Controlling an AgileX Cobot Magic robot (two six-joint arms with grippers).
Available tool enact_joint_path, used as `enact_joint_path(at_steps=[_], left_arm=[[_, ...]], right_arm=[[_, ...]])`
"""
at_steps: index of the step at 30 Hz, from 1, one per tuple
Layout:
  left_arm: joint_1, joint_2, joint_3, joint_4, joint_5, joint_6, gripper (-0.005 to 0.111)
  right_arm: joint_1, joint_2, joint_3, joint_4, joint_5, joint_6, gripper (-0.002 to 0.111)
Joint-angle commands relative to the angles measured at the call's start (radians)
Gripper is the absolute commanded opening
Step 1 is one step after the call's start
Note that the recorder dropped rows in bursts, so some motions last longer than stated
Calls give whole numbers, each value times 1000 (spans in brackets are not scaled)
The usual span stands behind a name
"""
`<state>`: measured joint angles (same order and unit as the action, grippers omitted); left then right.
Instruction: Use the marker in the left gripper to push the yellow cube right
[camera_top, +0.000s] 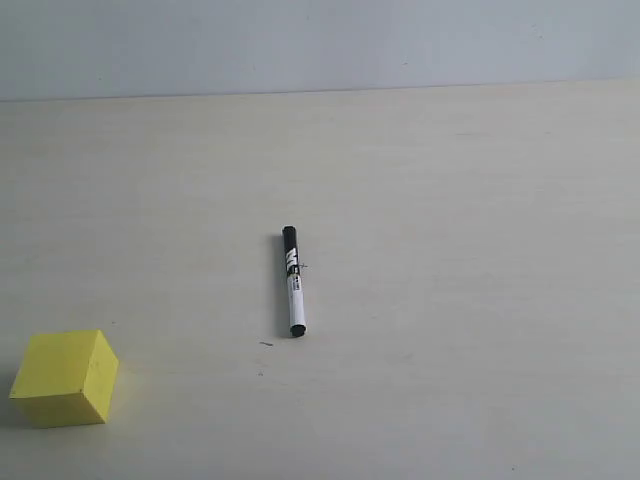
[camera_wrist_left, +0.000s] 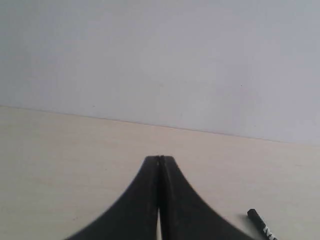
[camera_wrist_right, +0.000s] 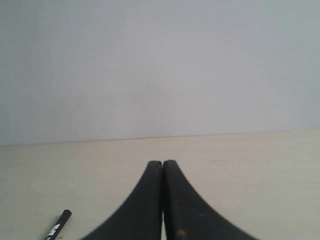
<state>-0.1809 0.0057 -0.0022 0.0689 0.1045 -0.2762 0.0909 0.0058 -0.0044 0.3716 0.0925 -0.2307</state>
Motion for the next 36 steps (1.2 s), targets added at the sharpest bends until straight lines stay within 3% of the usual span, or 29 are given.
enact_joint_path(at_steps=[1,8,11,14,18,20,23,26,30,35,36], left_arm=[[1,-6,2,-4,-67,-105,0],[1,15,-7,-4,-224,-307,0],[1,79,-88,11,-283,-340,0],[1,180,-227,97,-236,-340,0],[1,488,-572,216,19,-303,0],[-6,663,-747,195,224,-159,0],[-70,1025,-1045,1,675,108,0],[-154,1312,-1215,-137,912,142,0],[-285,1606,-1315,-189,943,23,0],[-375,1790,-1388,-236,917,3,1],[-404,1849,-1416,-263,907,5,6]], right_arm=[[-6,-6,4,-4,-5,-3,0],[-6,-6,4,-4,-5,-3,0],[-4,-6,4,-4,-5,-3,0],[-4,-6,4,-4,-5,-3,0],[-4,-6,4,-4,-5,-3,0],[-4,-6,4,-4,-5,-3,0],[-4,-6,4,-4,-5,-3,0],[-4,-6,4,-4,-5,-3,0],[-4,-6,4,-4,-5,-3,0],[-4,-6,4,-4,-5,-3,0],[-4,-6,4,-4,-5,-3,0]])
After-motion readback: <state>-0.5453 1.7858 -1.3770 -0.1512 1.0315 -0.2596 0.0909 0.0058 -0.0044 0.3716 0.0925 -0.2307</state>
